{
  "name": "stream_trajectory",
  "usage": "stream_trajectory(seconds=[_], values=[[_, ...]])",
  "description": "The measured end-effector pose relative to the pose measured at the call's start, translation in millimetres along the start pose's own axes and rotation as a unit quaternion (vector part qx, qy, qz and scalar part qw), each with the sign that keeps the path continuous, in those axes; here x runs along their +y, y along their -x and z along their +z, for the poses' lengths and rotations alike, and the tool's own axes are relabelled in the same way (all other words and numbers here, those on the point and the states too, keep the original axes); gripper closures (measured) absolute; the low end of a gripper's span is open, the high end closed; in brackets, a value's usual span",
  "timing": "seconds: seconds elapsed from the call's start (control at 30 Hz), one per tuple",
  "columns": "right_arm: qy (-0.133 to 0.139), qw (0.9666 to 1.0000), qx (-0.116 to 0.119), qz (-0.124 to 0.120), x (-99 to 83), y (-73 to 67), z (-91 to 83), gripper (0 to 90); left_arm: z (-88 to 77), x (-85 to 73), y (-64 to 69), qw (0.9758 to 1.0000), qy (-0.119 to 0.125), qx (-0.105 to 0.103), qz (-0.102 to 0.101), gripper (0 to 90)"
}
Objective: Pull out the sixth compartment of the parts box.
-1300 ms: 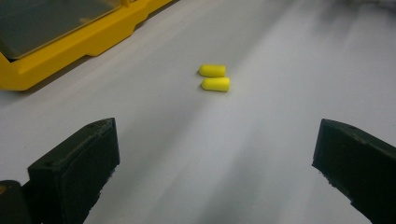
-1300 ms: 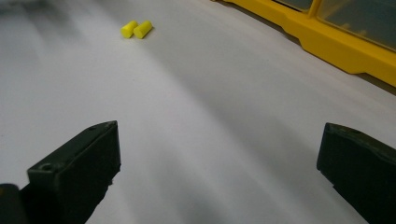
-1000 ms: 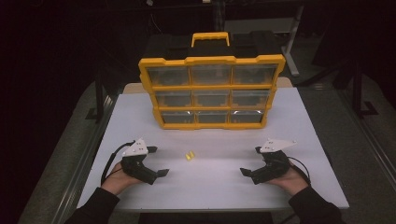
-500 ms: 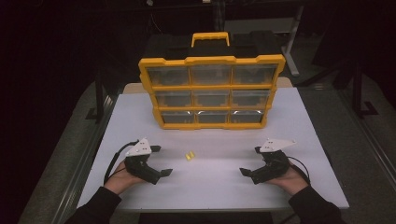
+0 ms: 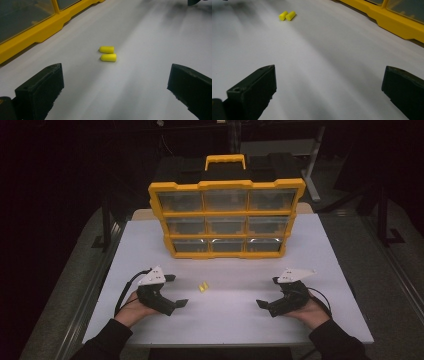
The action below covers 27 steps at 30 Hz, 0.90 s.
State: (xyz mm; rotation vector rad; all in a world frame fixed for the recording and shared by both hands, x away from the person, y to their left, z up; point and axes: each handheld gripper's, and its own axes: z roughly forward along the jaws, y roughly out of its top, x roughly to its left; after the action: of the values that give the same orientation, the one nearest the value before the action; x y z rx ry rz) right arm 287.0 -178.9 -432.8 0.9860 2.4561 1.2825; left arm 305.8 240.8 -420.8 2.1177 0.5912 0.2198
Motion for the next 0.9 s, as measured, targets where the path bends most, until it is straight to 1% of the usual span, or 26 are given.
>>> stream_trajectory(seconds=[0.1,0.27,0.3,0.53,0.9], values=[[0.0,1.0,-0.002,0.0,0.0,0.6,-0.2,0.0,1.3,1.7,0.2,1.0,0.001,0.0,0.003,0.0],[0.0,1.0,-0.001,-0.002,-0.2,0.2,0.1,0.0,2.7,3.6,-0.3,1.0,0.006,0.0,0.002,0.0],[0.0,1.0,-0.002,-0.002,-0.2,0.1,0.1,0.0,3.3,4.8,-0.6,1.0,0.006,0.0,0.005,0.0],[-0.001,1.0,-0.002,-0.002,0.0,-0.1,1.1,0.0,6.6,8.5,-0.8,0.9999,0.011,-0.002,0.008,0.0],[-0.003,1.0,0.004,-0.005,0.7,0.2,2.5,0.0,12.4,15.9,-1.2,0.9998,0.018,-0.006,0.004,0.0]])
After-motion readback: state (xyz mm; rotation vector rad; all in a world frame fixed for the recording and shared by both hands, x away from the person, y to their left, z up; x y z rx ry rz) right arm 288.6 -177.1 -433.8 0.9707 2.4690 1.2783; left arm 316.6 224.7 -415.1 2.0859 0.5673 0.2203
